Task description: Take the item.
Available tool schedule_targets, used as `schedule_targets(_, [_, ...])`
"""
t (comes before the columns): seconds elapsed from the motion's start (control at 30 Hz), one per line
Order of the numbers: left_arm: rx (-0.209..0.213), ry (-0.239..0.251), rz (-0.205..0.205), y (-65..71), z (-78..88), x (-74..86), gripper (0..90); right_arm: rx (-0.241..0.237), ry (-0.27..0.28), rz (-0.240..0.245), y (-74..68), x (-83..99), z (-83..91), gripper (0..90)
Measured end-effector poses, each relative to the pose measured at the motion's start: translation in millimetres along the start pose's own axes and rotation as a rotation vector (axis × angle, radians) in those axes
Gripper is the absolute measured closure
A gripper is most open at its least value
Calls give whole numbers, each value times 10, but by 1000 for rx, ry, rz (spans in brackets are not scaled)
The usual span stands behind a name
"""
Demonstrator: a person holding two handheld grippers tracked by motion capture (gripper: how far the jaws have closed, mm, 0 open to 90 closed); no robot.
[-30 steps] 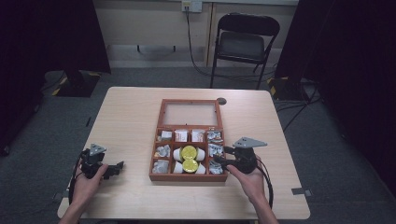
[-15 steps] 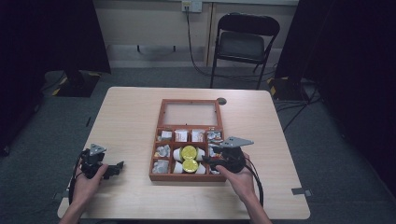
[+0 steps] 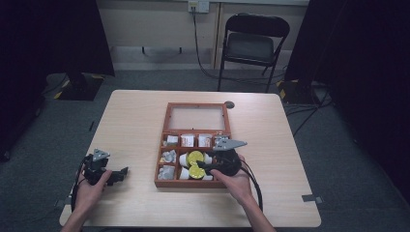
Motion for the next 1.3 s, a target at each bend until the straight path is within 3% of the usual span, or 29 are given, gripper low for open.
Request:
schedule_targets(0.23, [-1,0,0,-1,0,0,0,-42,-31,-5,-79,52,-150,418])
schedule_targets(0.37, [0,0,0,0,0,0,0,-45,-46,-21,-84,90,-194,403])
schedule_targets(0.77, [-1,0,0,0,1,1,0,-70,-105,-6,-155,190,-315,379])
schedule_targets(1.3, [0,0,0,0,1,1,0,-50,-140,3,-162,240,-367,346])
Point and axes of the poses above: each handheld gripper's, and its own axes: z roughly backward along the jaws, x roughly out of its underside, y roughly to its right, the point moved 9 cm from there along -z, roughly forward along the jaws, and after that the axes turned 1 degree about z, right-handed, at the moved point
